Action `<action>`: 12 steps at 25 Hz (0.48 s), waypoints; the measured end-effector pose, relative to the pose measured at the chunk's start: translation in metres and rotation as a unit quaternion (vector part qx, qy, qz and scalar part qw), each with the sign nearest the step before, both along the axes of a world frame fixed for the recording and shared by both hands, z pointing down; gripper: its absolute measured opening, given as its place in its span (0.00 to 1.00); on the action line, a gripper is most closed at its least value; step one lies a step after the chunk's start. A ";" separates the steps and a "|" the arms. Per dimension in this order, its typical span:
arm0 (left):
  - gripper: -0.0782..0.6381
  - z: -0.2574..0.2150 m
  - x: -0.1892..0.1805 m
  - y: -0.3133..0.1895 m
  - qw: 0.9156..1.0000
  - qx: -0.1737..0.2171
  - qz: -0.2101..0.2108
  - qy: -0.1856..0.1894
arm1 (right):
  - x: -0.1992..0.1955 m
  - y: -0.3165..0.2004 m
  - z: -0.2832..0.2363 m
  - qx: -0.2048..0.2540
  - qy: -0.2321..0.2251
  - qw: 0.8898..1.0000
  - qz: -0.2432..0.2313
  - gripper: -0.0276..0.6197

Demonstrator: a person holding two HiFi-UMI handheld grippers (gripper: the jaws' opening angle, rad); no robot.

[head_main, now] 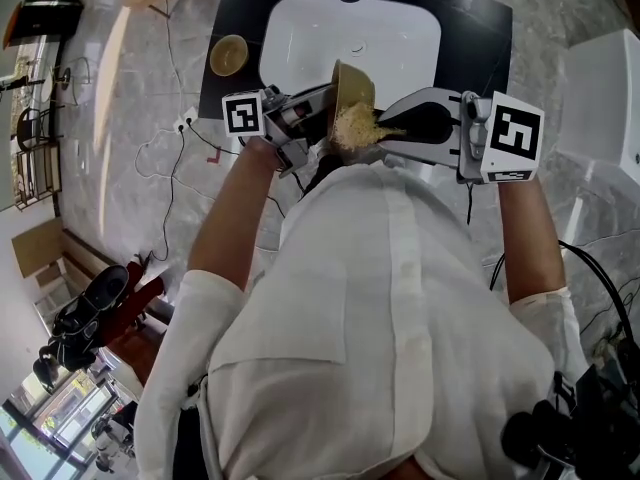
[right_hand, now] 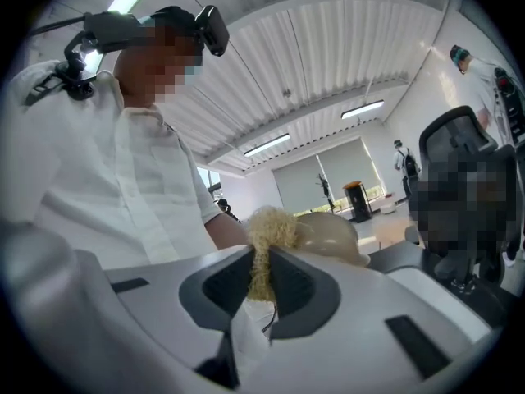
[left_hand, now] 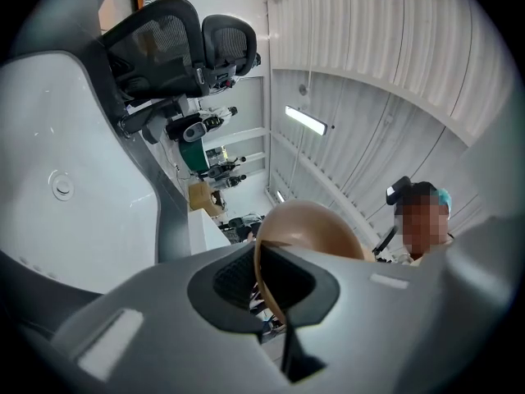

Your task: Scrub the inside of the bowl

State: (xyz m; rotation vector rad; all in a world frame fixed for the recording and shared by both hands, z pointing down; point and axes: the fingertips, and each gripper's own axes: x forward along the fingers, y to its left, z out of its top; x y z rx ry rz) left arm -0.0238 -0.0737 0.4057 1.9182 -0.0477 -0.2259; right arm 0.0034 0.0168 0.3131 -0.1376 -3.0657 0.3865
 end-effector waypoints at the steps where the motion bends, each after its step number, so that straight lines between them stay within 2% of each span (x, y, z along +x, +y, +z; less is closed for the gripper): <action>1: 0.13 -0.003 0.001 -0.001 1.000 -0.003 -0.003 0.008 | -0.001 0.003 0.002 0.001 0.004 1.000 -0.008 0.12; 5: 0.13 -0.013 0.003 -0.002 0.999 -0.005 0.000 0.032 | -0.011 0.014 0.021 -0.003 0.027 0.999 -0.030 0.12; 9: 0.13 -0.023 0.008 0.001 0.998 -0.007 0.011 0.057 | -0.019 0.017 0.047 -0.001 0.068 0.997 -0.037 0.12; 12: 0.13 -0.024 0.011 0.005 0.998 0.009 0.029 0.054 | -0.019 0.008 0.069 0.002 0.110 0.994 -0.027 0.12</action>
